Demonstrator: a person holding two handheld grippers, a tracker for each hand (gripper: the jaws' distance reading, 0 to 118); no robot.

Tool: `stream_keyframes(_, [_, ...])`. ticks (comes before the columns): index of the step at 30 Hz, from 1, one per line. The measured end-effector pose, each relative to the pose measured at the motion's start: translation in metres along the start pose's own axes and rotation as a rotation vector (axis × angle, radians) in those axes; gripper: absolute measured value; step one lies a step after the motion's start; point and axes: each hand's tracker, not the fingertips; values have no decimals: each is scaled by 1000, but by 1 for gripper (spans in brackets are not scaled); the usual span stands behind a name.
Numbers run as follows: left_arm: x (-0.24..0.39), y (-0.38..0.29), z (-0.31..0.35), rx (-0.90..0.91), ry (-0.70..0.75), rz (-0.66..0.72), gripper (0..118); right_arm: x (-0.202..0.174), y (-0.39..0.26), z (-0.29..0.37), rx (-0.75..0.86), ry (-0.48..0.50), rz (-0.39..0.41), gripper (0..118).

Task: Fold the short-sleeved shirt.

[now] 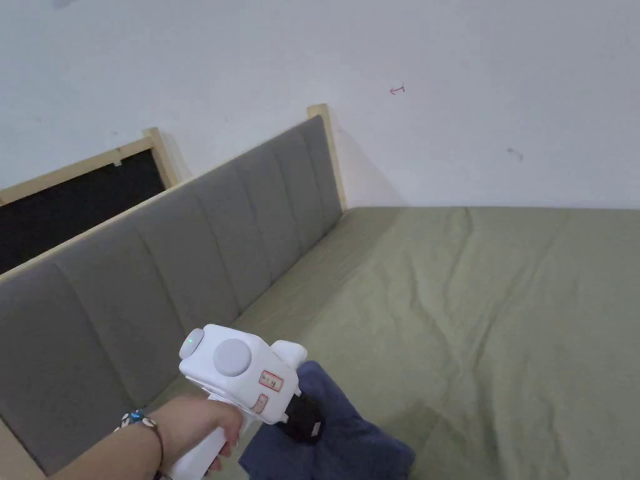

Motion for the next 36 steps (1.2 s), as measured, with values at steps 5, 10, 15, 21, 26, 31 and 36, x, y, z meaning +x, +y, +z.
stream_keyframes(5, [-43,1,-9,-13,51,44,29,-11,6,-6,-16,-36,22,0])
stream_keyframes(10, [-46,8,2,77,116,-96,110,-19,8,-15,-32,-22,16,0])
stream_keyframes(15, [-33,11,34,205,137,-57,111,-25,6,-17,-28,-12,34,0])
stream_keyframes(21, [45,-25,49,342,116,-28,91,-29,9,-3,17,-8,70,0])
stream_keyframes(26, [153,-73,57,551,-25,41,3,-31,13,14,63,-2,83,0])
stream_keyframes(31, [248,-97,79,777,-137,67,0,-34,16,42,120,-39,57,0])
stream_keyframes(36, [313,-105,120,994,-151,178,0,-45,24,90,386,-145,167,0])
